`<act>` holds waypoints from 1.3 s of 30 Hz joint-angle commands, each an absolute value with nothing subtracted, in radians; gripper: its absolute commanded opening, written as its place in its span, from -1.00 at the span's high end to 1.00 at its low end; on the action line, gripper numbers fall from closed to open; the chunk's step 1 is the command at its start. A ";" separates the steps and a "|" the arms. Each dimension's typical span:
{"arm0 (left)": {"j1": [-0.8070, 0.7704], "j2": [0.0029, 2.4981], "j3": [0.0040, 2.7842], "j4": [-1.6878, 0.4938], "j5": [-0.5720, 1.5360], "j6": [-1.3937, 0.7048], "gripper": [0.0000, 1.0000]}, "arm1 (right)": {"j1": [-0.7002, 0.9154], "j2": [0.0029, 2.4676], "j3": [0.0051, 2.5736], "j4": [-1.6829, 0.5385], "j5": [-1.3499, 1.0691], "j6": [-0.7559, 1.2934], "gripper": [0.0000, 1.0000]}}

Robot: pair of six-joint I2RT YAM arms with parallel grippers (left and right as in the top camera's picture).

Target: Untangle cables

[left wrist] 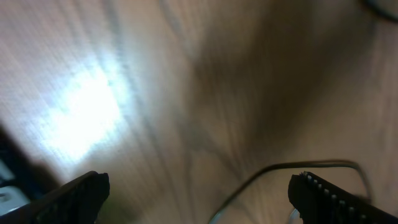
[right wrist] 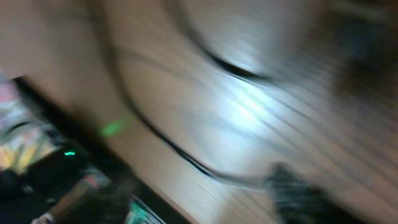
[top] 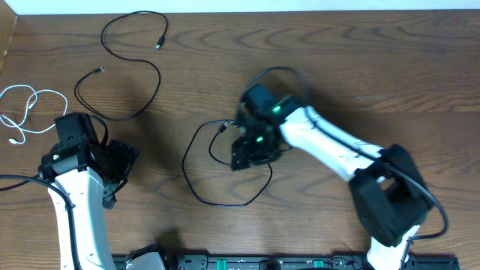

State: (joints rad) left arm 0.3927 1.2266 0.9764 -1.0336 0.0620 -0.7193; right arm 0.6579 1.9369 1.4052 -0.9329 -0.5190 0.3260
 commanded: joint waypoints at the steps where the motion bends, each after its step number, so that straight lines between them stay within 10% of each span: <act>1: 0.397 1.221 0.986 -1.027 0.207 -0.740 -0.94 | 0.560 1.901 1.402 -1.026 -0.254 0.321 -0.99; 6: 0.353 1.229 0.970 -0.927 0.484 -0.395 -0.68 | 0.431 1.903 1.399 -1.072 -0.148 0.321 -0.98; 28: 0.036 1.482 0.965 -0.857 0.257 -0.277 -0.77 | 0.256 1.903 1.399 -1.058 -0.148 0.321 -0.99; 39: -0.081 1.698 0.965 -0.771 0.092 -0.278 -0.18 | 0.256 1.903 1.399 -1.058 -0.148 0.321 -0.99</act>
